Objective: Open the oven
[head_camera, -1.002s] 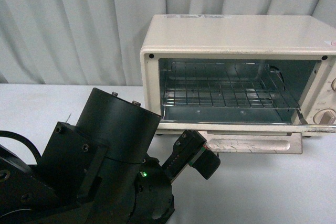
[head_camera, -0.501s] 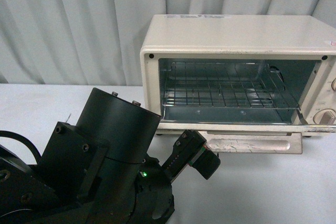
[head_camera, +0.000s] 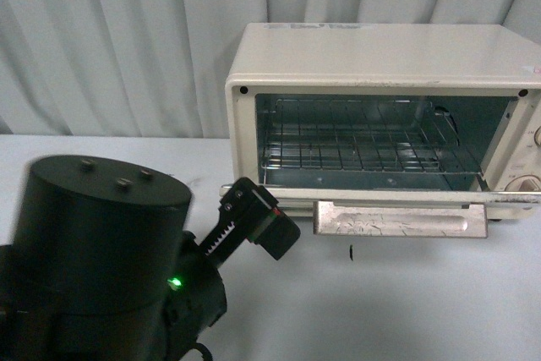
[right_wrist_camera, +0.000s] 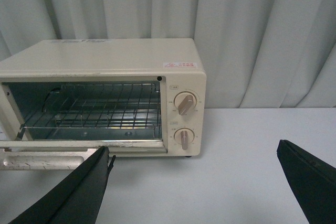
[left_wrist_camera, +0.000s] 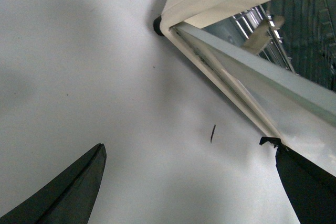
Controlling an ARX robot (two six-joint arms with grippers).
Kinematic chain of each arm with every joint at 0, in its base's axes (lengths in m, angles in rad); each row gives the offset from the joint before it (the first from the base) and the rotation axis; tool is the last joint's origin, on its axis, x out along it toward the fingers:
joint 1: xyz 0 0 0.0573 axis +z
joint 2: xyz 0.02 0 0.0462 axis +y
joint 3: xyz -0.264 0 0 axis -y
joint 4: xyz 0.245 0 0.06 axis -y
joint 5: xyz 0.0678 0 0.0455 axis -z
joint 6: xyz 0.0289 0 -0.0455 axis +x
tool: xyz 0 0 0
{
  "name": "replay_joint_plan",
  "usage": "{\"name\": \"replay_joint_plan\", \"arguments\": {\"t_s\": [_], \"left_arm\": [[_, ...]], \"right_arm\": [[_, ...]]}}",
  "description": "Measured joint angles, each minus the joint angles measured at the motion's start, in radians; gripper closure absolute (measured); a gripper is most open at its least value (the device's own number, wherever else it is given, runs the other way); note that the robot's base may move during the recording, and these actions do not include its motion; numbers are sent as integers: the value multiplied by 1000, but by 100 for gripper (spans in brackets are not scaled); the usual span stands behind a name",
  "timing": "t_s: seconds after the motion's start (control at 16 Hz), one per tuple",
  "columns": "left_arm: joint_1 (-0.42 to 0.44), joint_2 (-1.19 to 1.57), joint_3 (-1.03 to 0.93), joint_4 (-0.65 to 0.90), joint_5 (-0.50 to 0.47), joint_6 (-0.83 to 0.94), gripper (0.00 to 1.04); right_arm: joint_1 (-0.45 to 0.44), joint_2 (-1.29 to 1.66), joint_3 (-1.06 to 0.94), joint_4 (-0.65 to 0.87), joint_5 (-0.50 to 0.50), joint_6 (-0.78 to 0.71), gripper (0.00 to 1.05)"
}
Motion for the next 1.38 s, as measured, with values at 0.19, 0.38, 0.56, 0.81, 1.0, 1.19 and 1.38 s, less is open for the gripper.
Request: {"name": "replay_joint_plan", "arguments": {"t_s": [0.19,0.38,0.56,0.81,1.0,1.19,1.38], "left_arm": [[50,-129,-91,-28,157,146,7],[144,-269,-174,-136,270,311,7],[224,-441,-193,-252,301,444,7],[288,-620,-204,-357,259,571,7],[269,-776,-205,-443,208,644,7],[248,-814,-354,-6,-113,940,34],[339,-981,-425,-27,-67,1073,70]], "right_arm": [[0,0,0,0,0,0,6],[0,0,0,0,0,0,6],[0,0,0,0,0,0,6],[0,0,0,0,0,0,6],[0,0,0,0,0,0,6],[0,0,0,-1,2,0,6],[0,0,0,0,0,0,6]]}}
